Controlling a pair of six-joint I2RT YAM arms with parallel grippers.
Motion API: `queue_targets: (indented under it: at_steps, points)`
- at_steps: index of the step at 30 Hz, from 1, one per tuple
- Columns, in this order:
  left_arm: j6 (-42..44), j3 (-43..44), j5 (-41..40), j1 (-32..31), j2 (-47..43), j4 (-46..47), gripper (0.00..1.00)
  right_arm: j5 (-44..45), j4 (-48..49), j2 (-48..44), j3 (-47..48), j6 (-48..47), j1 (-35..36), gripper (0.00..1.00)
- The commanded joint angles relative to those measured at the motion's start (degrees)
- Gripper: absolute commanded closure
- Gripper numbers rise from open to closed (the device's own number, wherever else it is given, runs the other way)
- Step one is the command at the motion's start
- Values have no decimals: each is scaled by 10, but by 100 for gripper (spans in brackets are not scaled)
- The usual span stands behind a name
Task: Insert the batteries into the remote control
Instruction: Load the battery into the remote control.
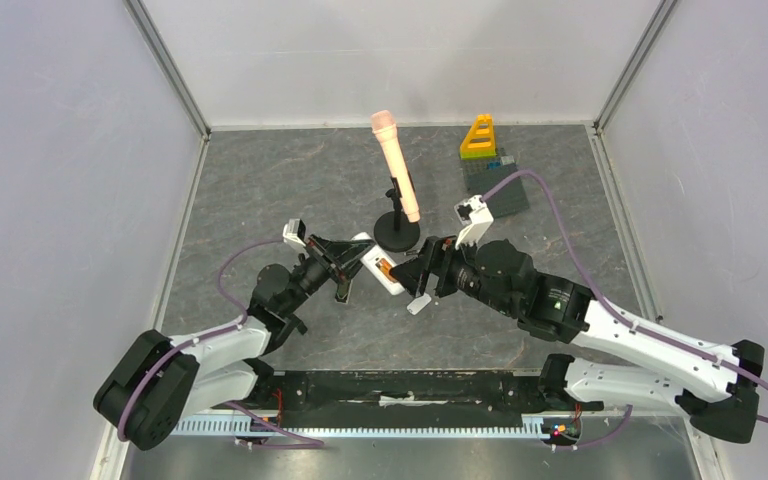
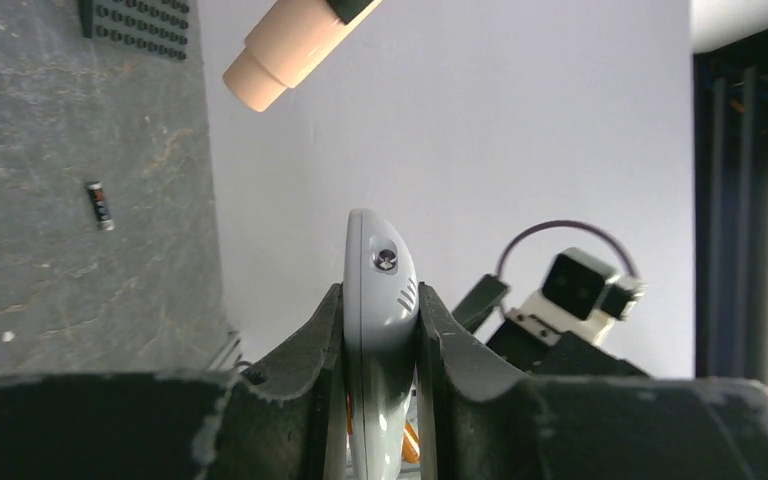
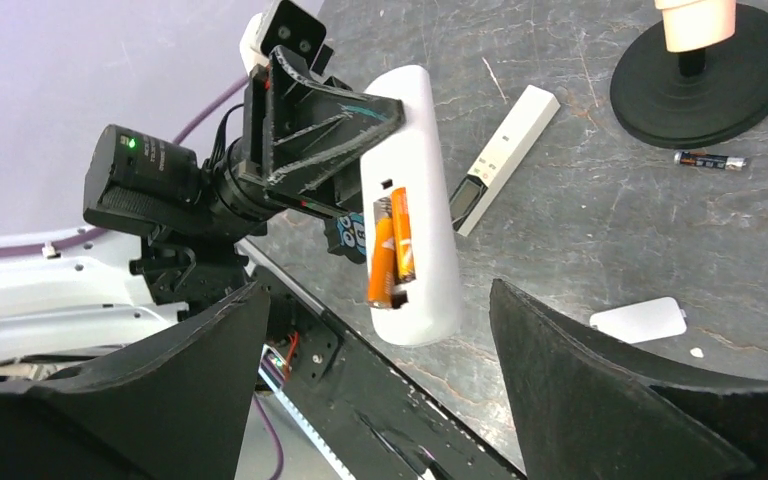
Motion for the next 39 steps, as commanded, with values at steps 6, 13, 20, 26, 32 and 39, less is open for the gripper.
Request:
queue_targets:
  at_steps: [6, 13, 20, 26, 32, 39]
  points:
    - [-140, 22, -66, -1, -29, 56, 98, 9, 153, -25, -77, 110, 1, 14]
    - [-167, 30, -73, -6, -33, 54, 98, 1, 264, -20, -123, 178, 1, 18]
    - [-172, 21, -73, -7, -42, 58, 98, 24, 288, -13, -136, 201, 1, 29]
    - [-168, 22, -71, -8, -45, 59, 98, 27, 293, 8, -128, 201, 1, 40]
    - [-167, 21, -67, -8, -40, 64, 98, 26, 295, 20, -128, 203, 1, 48]
    - [-153, 22, -58, -8, -37, 75, 98, 18, 288, 37, -121, 208, 1, 56]
